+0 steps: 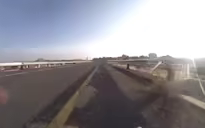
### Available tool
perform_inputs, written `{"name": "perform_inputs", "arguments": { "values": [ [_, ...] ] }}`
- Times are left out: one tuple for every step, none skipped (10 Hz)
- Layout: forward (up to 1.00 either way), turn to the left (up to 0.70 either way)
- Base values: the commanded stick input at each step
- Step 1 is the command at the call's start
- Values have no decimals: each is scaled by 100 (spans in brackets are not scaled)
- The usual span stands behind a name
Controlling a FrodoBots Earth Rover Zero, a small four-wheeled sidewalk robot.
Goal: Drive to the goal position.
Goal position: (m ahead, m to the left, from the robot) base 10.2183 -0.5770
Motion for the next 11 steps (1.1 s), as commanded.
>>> {"name": "perform_inputs", "arguments": {
  "values": [
    [50,-49],
    [50,-50],
    [50,0],
    [50,0],
    [50,0],
    [50,0],
    [50,0],
    [50,0],
    [50,0],
    [50,0],
    [50,0]
  ]
}}
